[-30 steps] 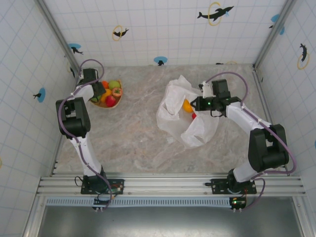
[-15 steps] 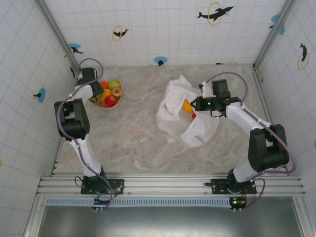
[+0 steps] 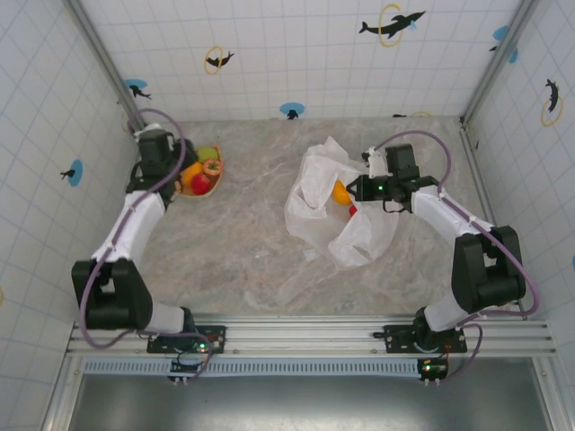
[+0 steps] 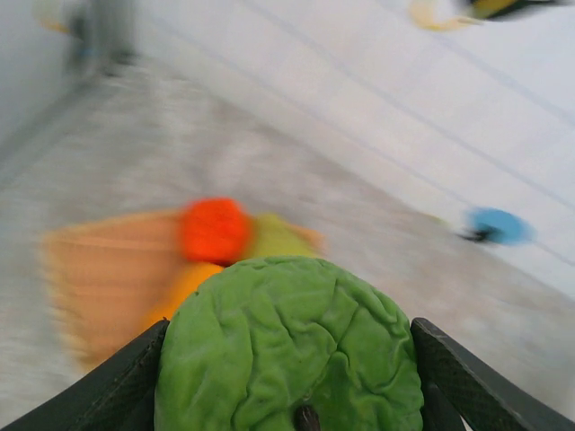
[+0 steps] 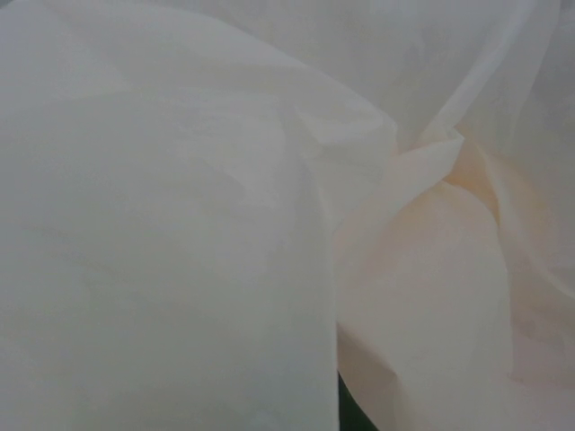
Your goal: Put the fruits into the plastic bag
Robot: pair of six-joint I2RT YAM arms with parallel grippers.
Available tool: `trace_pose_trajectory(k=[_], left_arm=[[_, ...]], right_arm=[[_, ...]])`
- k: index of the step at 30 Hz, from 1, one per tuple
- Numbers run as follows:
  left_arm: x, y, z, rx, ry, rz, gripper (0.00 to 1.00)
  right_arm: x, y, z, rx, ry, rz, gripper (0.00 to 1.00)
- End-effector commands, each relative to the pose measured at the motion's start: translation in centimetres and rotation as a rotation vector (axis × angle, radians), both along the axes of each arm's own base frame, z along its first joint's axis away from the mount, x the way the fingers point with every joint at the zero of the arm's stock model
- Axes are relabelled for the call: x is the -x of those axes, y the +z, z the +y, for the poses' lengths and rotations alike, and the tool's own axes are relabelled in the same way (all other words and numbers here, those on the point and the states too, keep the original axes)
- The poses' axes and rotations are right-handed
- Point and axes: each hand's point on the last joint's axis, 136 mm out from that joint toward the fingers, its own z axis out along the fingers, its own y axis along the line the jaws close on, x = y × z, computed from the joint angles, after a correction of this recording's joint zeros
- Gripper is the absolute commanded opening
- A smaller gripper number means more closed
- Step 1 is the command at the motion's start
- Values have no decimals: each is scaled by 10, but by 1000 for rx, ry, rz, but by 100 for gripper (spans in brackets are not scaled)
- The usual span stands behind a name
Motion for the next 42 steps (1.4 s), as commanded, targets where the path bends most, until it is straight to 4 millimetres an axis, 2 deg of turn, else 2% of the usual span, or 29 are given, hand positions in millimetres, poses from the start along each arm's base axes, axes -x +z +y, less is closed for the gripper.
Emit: trace_pose_trajectory(k=[1, 5, 6, 8, 10, 11, 13, 21, 23, 27, 31, 34, 39, 42], left_arm=[[28, 16, -100, 136, -281, -66, 66], [84, 33, -219, 199, -610, -105, 66], [99, 24, -241, 209, -675, -89, 66], [128, 21, -287, 227, -811, -89, 66], [152, 10, -321, 222, -914, -71, 66], [158, 13, -338, 222, -958, -83, 66], [163, 2, -357, 207, -995, -60, 65], [156, -53, -388, 178, -1053, 52, 65], [150, -70, -389, 144, -1031, 86, 65], [128, -98, -377, 26, -914, 105, 64], [112, -114, -371, -51, -846, 88, 65], [107, -129, -374, -85, -843, 91, 65], [118, -139, -394, -82, -930, 76, 65], [118, -147, -398, -98, -931, 84, 66]], right_arm=[[-8, 0, 2, -4, -6, -5, 0], [-11, -1, 4, -14, -13, 7, 0], [-11, -1, 4, -20, -14, 11, 0], [-10, -1, 6, -30, -11, 18, 0], [-9, 0, 7, -38, -7, 22, 0], [-9, 1, 7, -41, -7, 23, 0], [-9, 3, 8, -46, -5, 21, 0], [-7, 11, 10, -60, 9, 21, 0], [-7, 14, 12, -67, 17, 20, 0], [-6, 17, 13, -74, 29, 13, 0], [-6, 20, 15, -79, 40, 13, 0], [-7, 24, 18, -104, 40, 20, 0], [-6, 29, 25, -180, 18, 54, 0], [-6, 30, 27, -209, 3, 63, 0]])
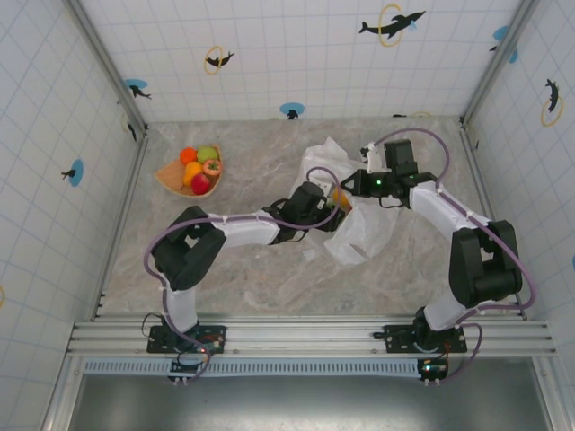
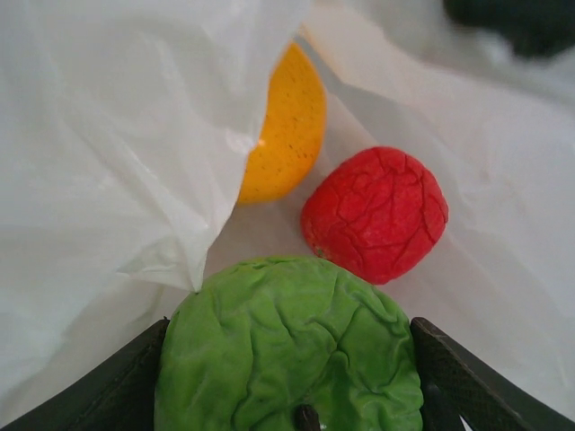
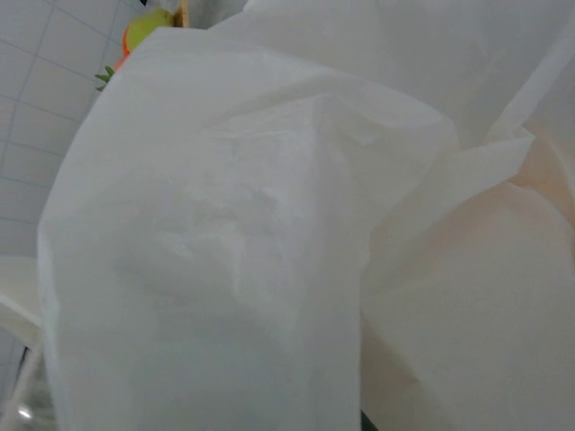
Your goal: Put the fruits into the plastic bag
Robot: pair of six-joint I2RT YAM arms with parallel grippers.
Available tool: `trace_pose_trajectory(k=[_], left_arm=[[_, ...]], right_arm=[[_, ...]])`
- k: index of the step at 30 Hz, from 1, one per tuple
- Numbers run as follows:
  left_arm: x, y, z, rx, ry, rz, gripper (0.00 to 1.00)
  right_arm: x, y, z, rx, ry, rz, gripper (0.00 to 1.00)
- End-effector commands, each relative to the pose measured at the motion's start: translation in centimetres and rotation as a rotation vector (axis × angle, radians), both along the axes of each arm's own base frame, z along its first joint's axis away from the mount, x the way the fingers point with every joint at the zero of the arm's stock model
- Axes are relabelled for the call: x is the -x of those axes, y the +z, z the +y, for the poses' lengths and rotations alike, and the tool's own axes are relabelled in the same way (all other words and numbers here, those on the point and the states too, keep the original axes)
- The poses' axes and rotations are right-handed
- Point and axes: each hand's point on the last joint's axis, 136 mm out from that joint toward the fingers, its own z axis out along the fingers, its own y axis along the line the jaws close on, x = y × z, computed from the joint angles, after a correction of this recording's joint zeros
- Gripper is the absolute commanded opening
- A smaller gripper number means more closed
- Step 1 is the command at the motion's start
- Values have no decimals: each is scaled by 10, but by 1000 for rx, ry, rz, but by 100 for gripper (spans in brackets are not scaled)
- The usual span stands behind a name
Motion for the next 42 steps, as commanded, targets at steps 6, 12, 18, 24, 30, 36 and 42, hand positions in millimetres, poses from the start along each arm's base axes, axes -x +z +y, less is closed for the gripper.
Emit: trace_pose_trajectory(k=[6, 12, 18, 24, 30, 36, 42], left_arm=[[-32, -2, 6, -43, 154, -102, 67], [-48, 4, 1, 36, 206, -128, 70], [-58, 3, -6, 64, 226, -156, 76], [-55, 9, -8, 63, 191, -173, 82], [-39, 35, 2, 84, 149, -193, 84], [-21, 54, 25, 49, 125, -219, 84], [6, 68, 41, 13, 22, -246, 85]], right_arm=[[-1, 10, 10, -94, -12, 0, 0], [1, 1, 9, -81, -12, 17, 0], [4, -5, 7, -72, -11, 26, 0], [3, -8, 5, -67, -12, 28, 0], [3, -11, 1, -54, -17, 27, 0], [3, -13, -3, -32, -18, 21, 0], [2, -14, -5, -21, -21, 19, 0]])
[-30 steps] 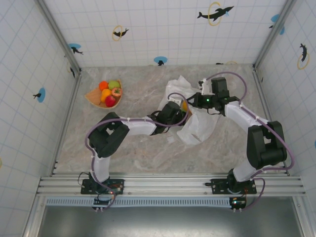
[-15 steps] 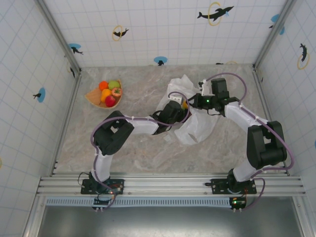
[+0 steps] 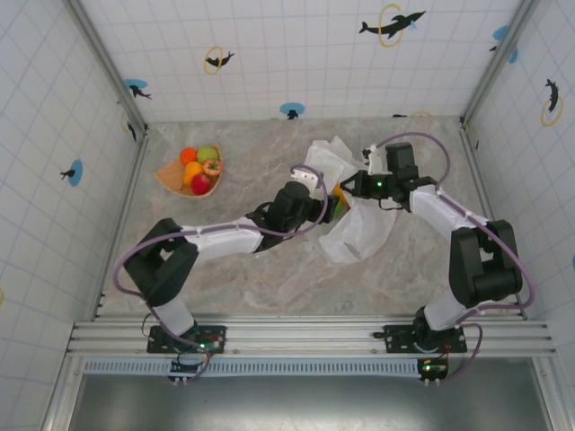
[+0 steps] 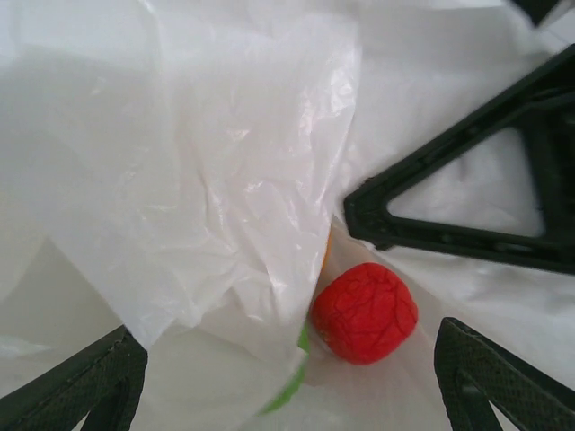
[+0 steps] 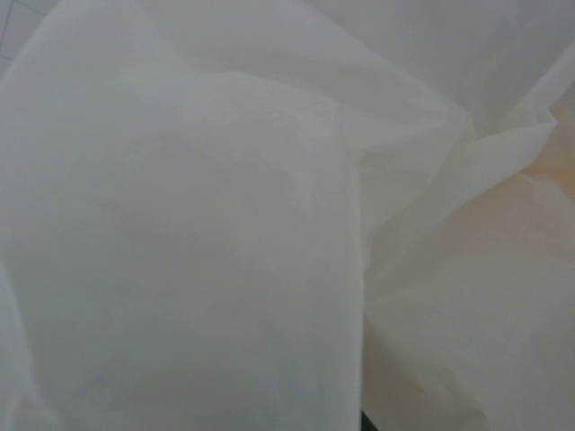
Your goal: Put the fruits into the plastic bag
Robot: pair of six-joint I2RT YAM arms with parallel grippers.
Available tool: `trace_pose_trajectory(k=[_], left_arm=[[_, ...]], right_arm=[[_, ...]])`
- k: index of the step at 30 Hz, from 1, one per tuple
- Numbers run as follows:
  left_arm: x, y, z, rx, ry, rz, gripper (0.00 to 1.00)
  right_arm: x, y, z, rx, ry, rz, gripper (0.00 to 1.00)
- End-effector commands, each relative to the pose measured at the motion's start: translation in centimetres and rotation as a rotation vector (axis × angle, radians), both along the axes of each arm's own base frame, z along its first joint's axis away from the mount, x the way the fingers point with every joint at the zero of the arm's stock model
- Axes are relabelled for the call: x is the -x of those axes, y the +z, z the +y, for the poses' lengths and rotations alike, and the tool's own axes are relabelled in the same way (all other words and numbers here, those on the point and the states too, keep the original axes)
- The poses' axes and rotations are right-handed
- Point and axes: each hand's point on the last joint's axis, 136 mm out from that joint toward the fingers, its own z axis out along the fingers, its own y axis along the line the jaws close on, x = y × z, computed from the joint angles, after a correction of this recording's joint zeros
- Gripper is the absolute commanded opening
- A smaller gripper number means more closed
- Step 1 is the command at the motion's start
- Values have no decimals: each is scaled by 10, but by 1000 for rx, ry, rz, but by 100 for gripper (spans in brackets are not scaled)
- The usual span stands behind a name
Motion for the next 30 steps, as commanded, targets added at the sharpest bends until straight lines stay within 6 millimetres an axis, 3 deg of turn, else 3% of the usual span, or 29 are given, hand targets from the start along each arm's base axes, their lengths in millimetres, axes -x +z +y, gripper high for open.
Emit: trace_pose_trajectory(k=[1, 9, 14, 20, 25, 30], left_arm=[[20, -3, 10, -78, -94, -1, 85], [45, 25, 29, -45, -209, -28, 85], [36, 47, 61, 4, -139, -48, 84], [-11, 56, 141, 43, 188, 16, 85], [-35, 34, 196, 20, 395, 121, 85], [-57, 16, 264, -14, 612, 174, 85]], right_arm=[[2, -9, -4, 19, 1, 11, 0], [0, -11, -3, 18, 1, 17, 0], [0, -8, -4, 22, 0, 9, 0], [0, -7, -3, 16, 6, 6, 0], [1, -7, -3, 11, 4, 3, 0], [1, -9, -3, 12, 5, 6, 0]])
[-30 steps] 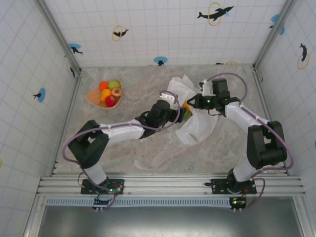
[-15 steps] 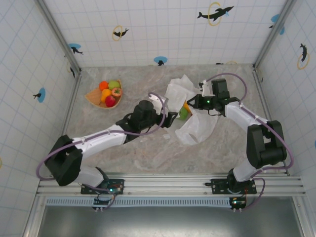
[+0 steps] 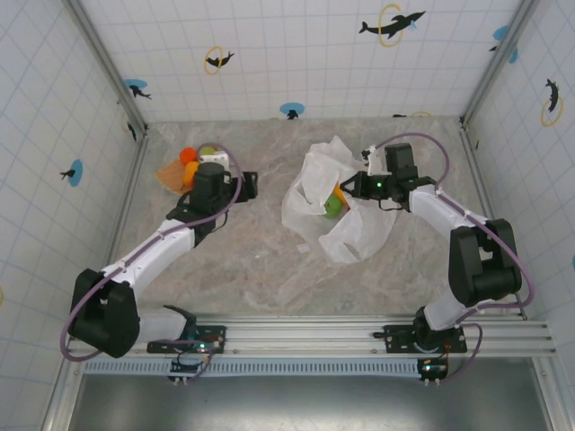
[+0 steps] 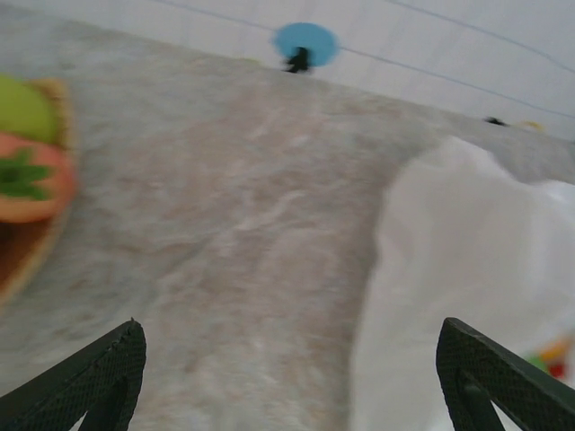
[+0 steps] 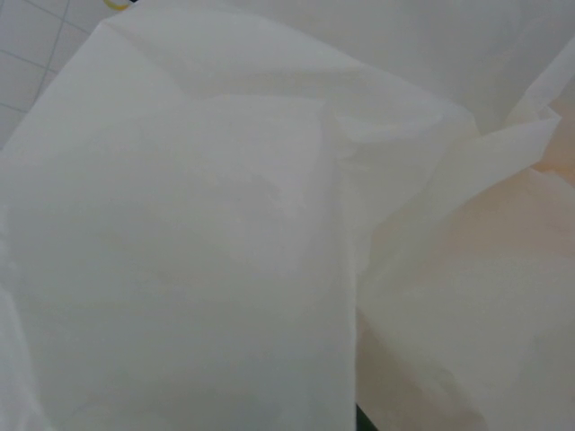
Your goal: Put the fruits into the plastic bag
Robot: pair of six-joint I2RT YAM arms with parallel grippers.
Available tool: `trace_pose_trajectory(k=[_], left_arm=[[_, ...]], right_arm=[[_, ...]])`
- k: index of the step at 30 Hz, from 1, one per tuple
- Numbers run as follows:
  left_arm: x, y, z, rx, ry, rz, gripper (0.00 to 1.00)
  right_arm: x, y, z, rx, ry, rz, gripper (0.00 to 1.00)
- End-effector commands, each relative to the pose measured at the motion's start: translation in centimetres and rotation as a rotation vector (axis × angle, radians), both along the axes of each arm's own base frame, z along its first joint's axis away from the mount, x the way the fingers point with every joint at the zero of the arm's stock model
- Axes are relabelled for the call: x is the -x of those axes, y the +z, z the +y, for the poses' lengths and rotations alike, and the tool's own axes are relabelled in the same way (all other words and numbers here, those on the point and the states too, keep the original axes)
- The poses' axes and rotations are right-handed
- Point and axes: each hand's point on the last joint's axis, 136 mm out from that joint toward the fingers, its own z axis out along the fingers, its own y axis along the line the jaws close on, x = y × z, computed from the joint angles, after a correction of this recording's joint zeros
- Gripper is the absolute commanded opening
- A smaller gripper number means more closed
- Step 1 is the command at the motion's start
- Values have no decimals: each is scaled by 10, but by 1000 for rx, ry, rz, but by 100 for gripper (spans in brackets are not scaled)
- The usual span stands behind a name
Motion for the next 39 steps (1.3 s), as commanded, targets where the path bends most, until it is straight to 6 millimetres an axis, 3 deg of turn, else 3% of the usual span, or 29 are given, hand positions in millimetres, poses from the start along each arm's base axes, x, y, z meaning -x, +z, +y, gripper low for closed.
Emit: trace_pose_trajectory(k=[1, 8, 16, 19, 20, 27, 39], left_arm=[[-8, -19, 47, -40, 171, 79, 86], [-29, -39, 110, -70, 343, 148, 86], [-49, -65, 141, -86, 405, 237, 85], [-49, -80, 144, -80, 398, 277, 82], [-58, -71, 144, -65, 394, 257, 81], [-63, -93, 147, -42, 377, 311, 75], [-78, -111, 142, -19, 345, 351, 72]], right_arm=[[1, -5, -3, 3, 1, 3, 0], [1, -6, -2, 1, 6, 4, 0], [1, -9, -2, 1, 10, 10, 0], [1, -11, -2, 3, 9, 14, 0], [1, -11, -2, 2, 10, 13, 0], [-1, -11, -2, 0, 10, 14, 0], [0, -11, -3, 0, 7, 14, 0]])
